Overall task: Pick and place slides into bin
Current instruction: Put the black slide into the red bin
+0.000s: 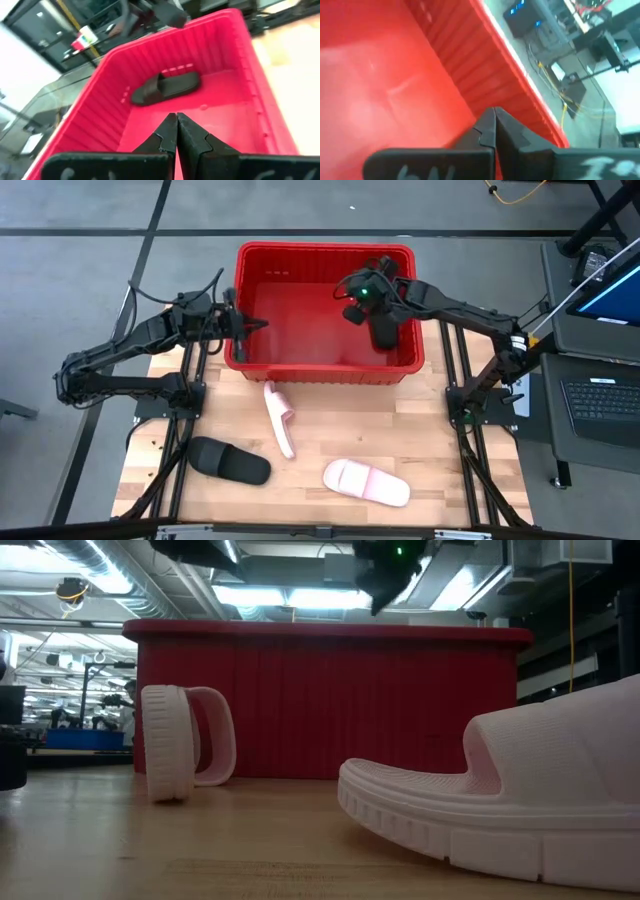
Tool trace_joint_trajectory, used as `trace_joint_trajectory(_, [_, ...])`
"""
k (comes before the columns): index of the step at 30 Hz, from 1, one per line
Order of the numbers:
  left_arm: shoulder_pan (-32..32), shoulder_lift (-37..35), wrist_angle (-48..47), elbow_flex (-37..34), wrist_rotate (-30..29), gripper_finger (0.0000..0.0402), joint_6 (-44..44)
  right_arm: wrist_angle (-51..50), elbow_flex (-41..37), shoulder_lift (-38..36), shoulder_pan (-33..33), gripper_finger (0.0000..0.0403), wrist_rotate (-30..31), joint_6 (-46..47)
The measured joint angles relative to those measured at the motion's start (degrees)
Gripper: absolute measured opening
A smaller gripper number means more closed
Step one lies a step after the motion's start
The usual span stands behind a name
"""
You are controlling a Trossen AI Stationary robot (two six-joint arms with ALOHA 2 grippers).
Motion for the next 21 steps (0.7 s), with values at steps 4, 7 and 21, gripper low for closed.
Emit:
trace_joint_trajectory(4, [0.0,0.0,-1.4,0.0,1.1,0.0001,1.3,-0.3,1.6,0.0,2.7,0.0004,0.0,4.0])
trace_joint_trajectory(7, [0.0,-0.7,-2.5,0.0,1.3,0.0002,1.5,0.0,2.1,0.0,5.3,0.0003,0.1,6.7])
trace_joint_trajectory(21, [0.0,-5.5,-3.4,0.0,10.8,0.0002,2.1,0.0,2.0,0.0,22.7,0.0001,9.1,20.9])
